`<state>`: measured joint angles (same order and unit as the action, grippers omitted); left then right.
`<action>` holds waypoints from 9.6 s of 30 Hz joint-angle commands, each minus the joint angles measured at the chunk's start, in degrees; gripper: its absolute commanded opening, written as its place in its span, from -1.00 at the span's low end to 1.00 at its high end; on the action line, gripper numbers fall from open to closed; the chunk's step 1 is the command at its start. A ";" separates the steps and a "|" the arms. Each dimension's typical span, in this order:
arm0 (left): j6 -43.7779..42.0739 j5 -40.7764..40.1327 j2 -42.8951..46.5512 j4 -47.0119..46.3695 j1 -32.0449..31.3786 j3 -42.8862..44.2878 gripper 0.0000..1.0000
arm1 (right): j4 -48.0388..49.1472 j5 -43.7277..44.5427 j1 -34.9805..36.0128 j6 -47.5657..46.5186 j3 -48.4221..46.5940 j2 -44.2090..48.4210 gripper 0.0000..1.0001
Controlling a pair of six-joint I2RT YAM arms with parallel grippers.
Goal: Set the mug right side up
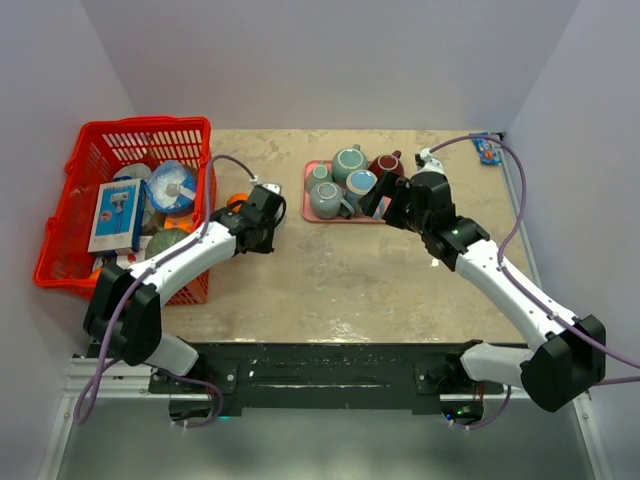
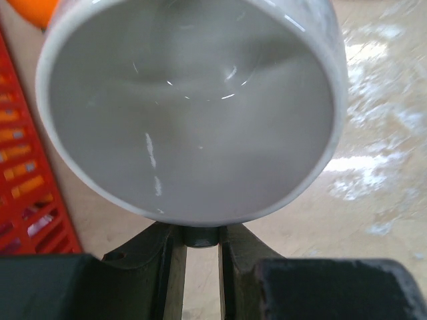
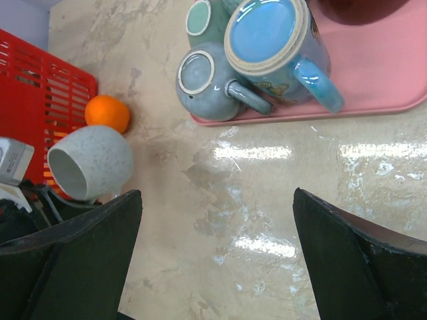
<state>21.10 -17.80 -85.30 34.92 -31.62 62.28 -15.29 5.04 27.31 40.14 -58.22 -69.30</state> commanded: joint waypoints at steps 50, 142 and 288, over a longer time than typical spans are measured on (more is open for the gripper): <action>6.23 -3.20 4.35 1.56 6.66 -8.67 0.48 | -2.99 0.49 -0.24 2.66 -1.64 -1.19 0.98; 0.87 22.88 15.16 -14.96 3.32 5.58 0.99 | 2.78 -16.01 -9.03 -26.54 -14.04 -13.59 -1.00; 6.68 -3.46 17.01 -26.56 -6.79 -11.91 -1.00 | 9.31 -12.07 -2.79 4.33 2.49 0.66 0.96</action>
<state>30.68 -16.16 -71.13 19.75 -38.04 50.28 -6.55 -8.21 24.69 45.52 -54.26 -68.40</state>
